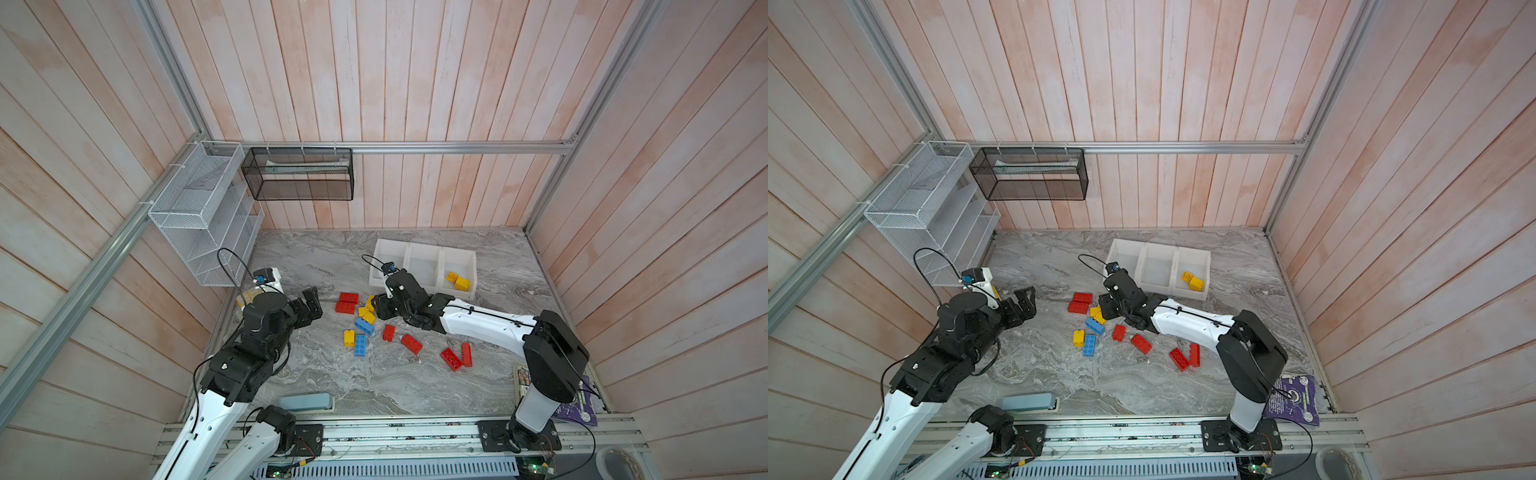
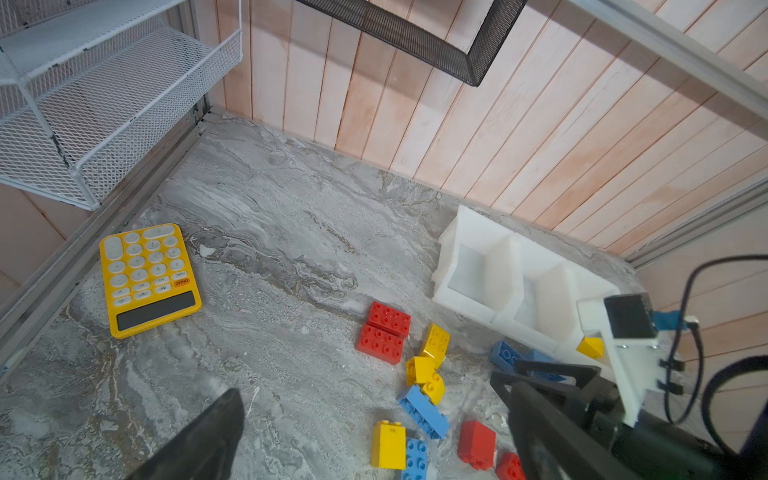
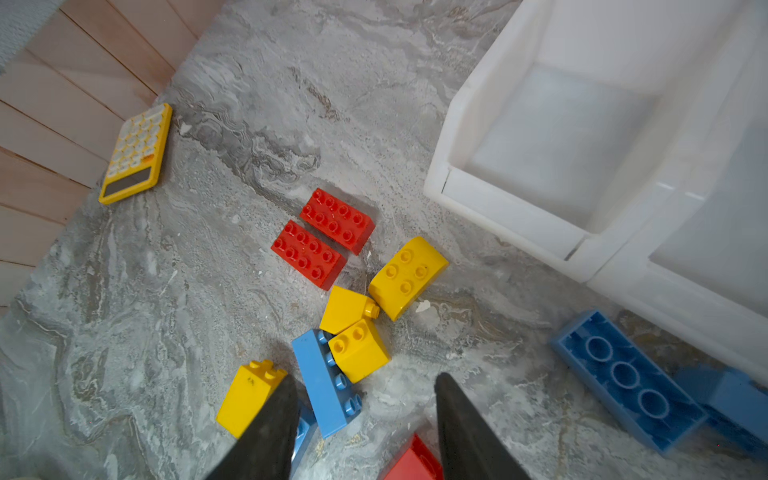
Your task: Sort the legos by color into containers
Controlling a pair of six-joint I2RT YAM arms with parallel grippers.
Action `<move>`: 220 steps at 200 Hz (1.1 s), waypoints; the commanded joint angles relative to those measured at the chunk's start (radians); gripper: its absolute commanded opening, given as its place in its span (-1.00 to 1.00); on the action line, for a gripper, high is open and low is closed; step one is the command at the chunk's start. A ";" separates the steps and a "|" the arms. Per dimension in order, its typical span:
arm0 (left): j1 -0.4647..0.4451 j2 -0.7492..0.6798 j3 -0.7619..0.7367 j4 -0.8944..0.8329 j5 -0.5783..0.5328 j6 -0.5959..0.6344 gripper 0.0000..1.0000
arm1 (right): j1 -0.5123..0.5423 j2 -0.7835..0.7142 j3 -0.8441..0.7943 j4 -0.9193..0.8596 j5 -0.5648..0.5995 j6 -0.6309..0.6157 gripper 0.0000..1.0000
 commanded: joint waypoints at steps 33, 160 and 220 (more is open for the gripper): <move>0.007 -0.006 -0.105 0.038 0.002 0.023 1.00 | 0.035 0.141 0.139 -0.142 0.049 0.024 0.17; 0.034 -0.061 -0.137 0.066 0.033 0.050 1.00 | 0.059 0.385 0.376 -0.228 0.053 0.107 0.12; 0.038 -0.060 -0.140 0.071 0.042 0.054 1.00 | 0.060 0.435 0.408 -0.244 0.055 0.095 -0.06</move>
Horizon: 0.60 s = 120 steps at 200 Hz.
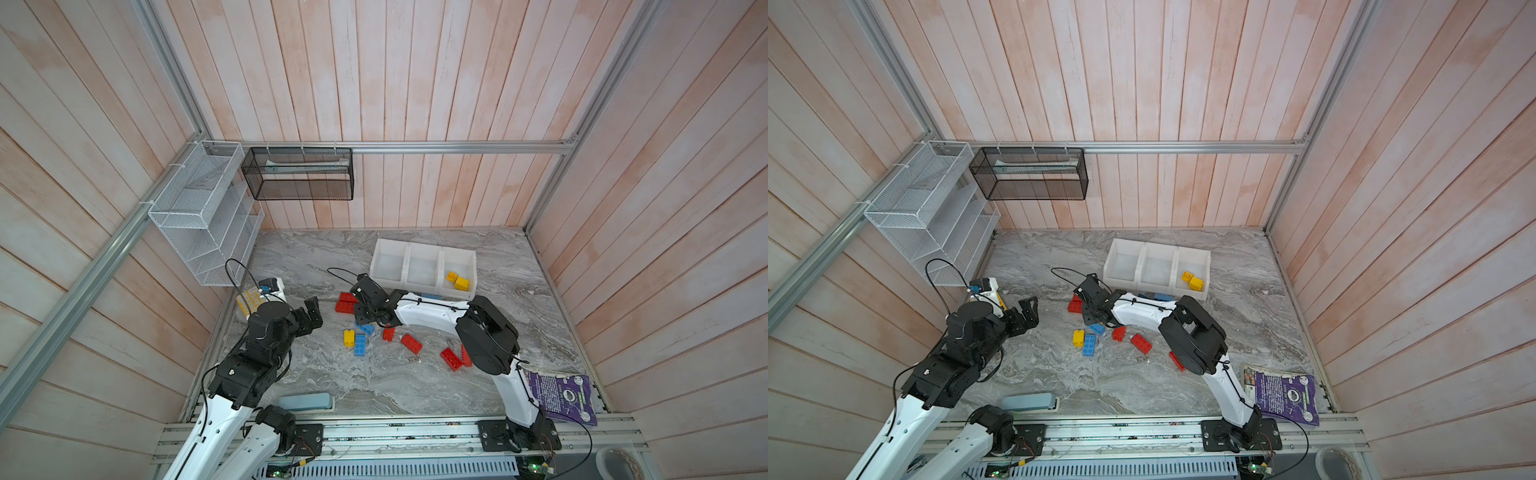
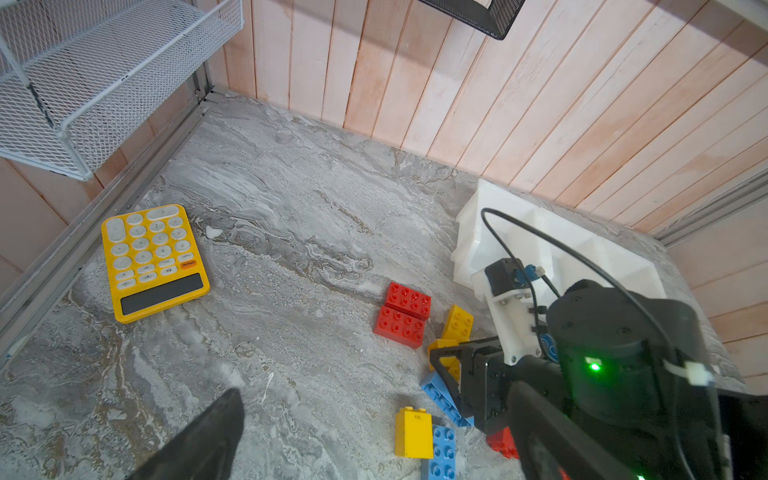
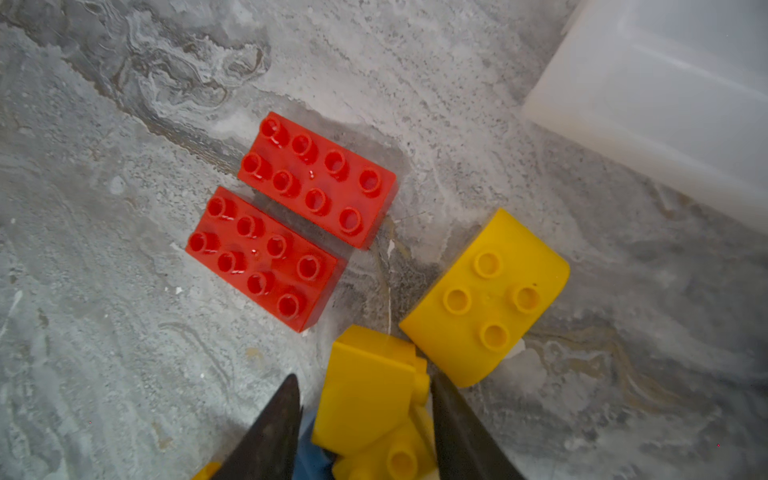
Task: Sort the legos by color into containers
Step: 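Grasp a yellow brick near the red bricks with the right gripper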
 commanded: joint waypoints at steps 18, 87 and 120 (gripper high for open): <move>0.006 -0.001 -0.019 0.016 0.013 0.018 1.00 | 0.005 0.039 0.040 -0.035 0.008 -0.008 -0.12; 0.013 0.008 -0.019 0.019 0.016 0.018 1.00 | 0.007 0.018 0.043 -0.034 0.026 -0.018 -0.35; 0.017 0.018 -0.018 0.021 0.019 0.021 1.00 | 0.006 -0.014 0.023 -0.016 0.022 -0.021 -0.36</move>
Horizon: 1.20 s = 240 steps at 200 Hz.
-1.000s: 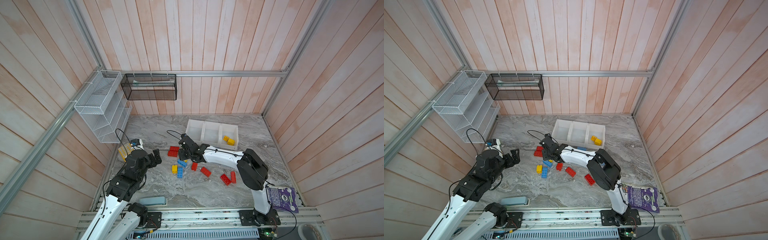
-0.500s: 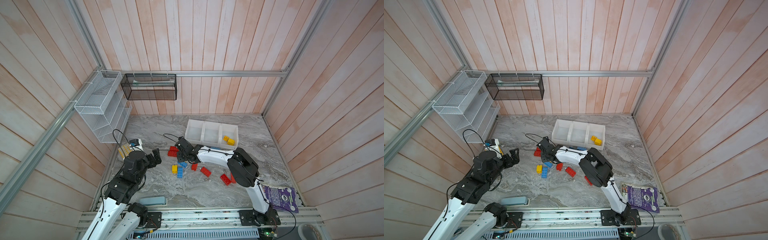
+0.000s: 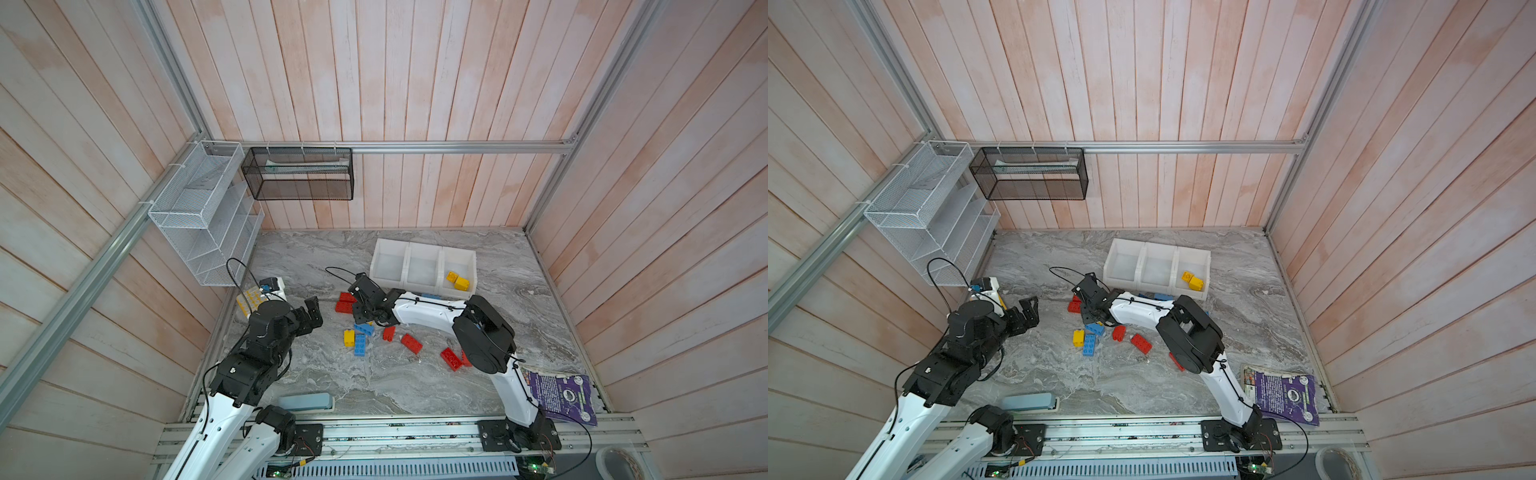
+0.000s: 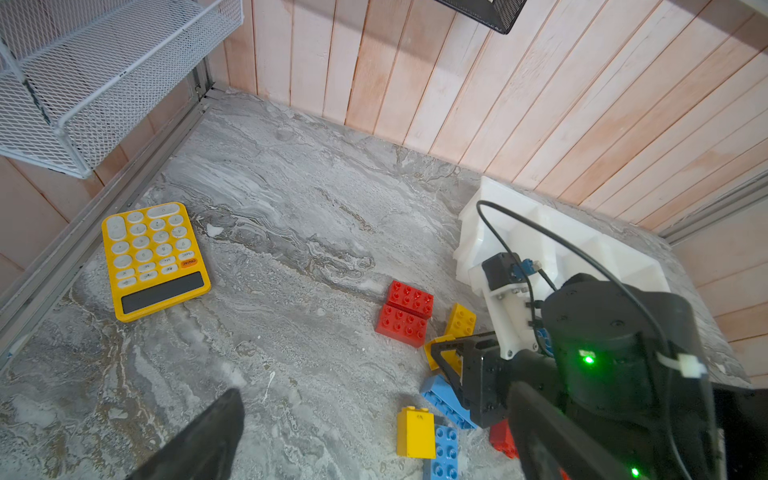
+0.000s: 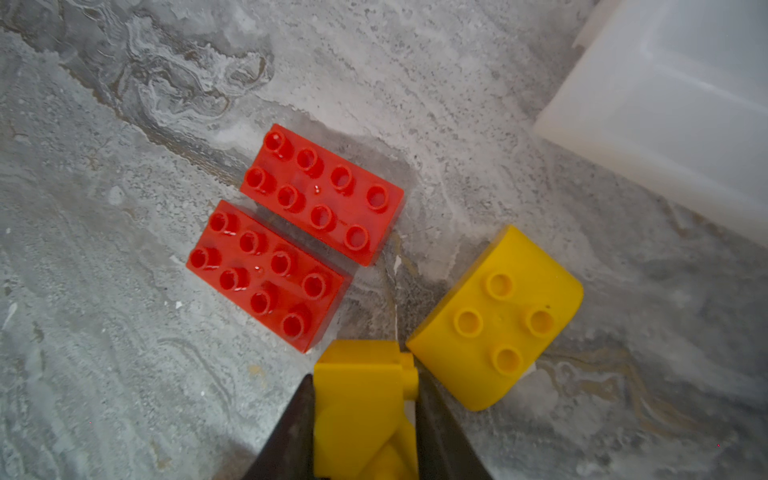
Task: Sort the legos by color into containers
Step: 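Grasp a yellow brick near the red bricks with the right gripper, then carry the yellow brick into the white bin and release it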
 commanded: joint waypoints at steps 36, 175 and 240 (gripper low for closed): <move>0.010 0.002 -0.018 0.016 0.009 0.018 1.00 | 0.007 -0.096 -0.039 0.005 0.018 -0.016 -0.37; 0.014 0.095 -0.004 0.017 0.042 0.040 1.00 | -0.141 -0.495 -0.356 0.120 -0.165 -0.017 -0.39; 0.014 0.223 0.013 0.008 0.124 0.064 1.00 | -0.356 -0.657 -0.470 0.118 -0.312 -0.032 -0.39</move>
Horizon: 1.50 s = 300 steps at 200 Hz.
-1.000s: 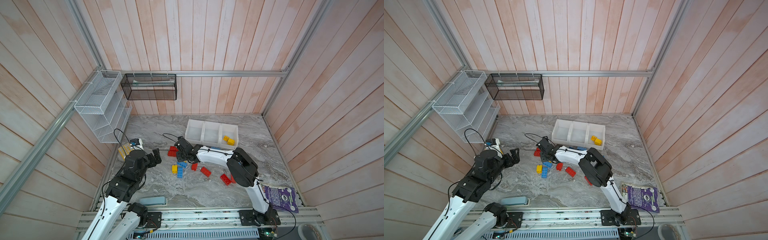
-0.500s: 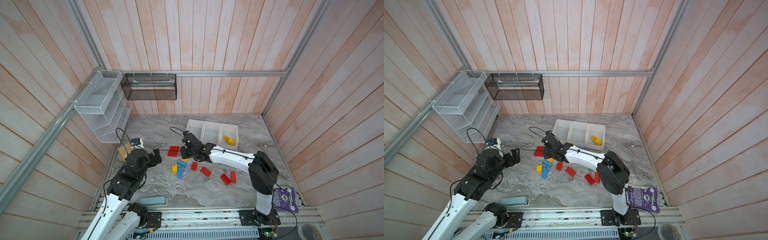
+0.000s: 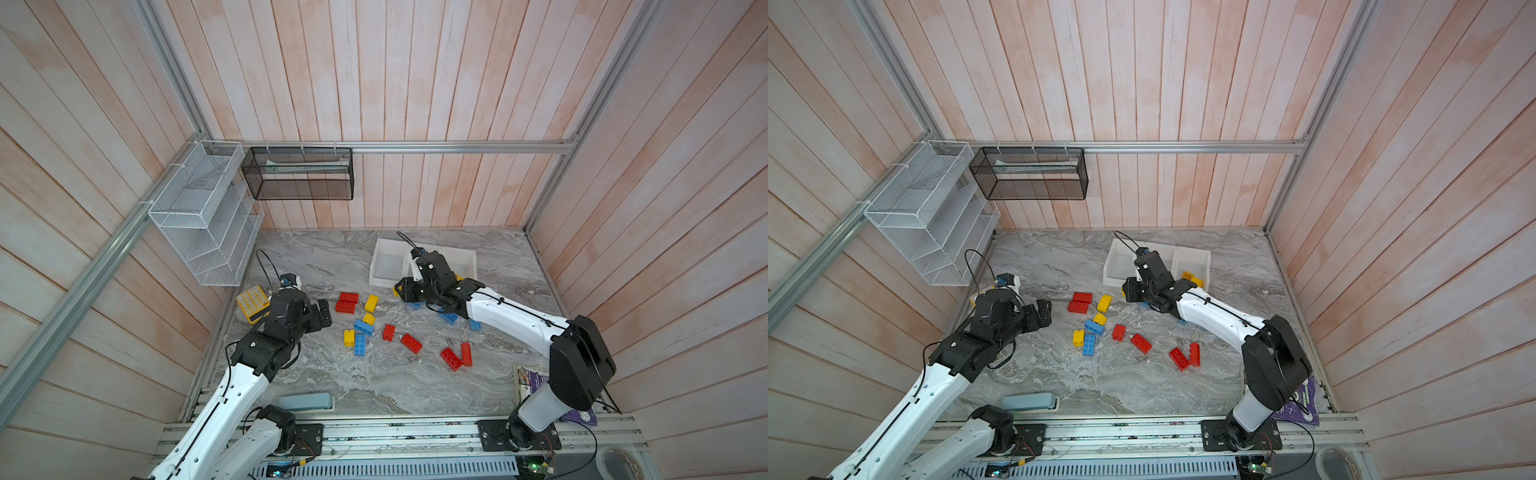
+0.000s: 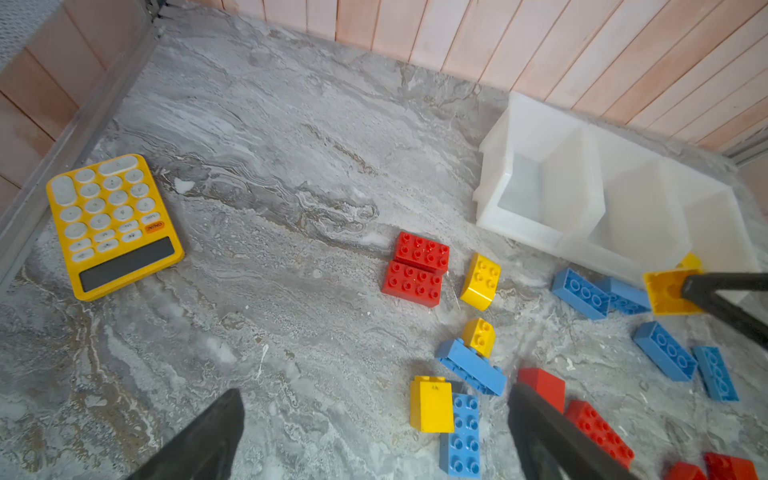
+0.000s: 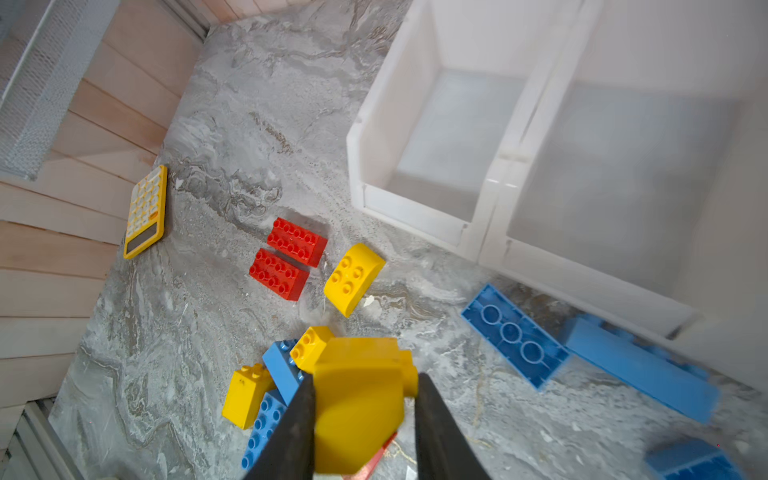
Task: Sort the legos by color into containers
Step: 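Carry the yellow brick into the white bin and release it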
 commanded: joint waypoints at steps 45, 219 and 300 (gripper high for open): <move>0.006 0.076 0.009 0.014 0.092 0.033 1.00 | -0.236 -0.126 -0.039 -0.028 -0.138 -0.038 -0.39; 0.005 0.215 0.003 0.011 0.197 0.046 1.00 | -0.508 0.033 -0.048 0.077 -0.077 -0.010 -0.35; 0.000 0.251 0.004 0.015 0.220 0.052 1.00 | -0.509 0.093 -0.017 0.114 -0.068 -0.005 0.19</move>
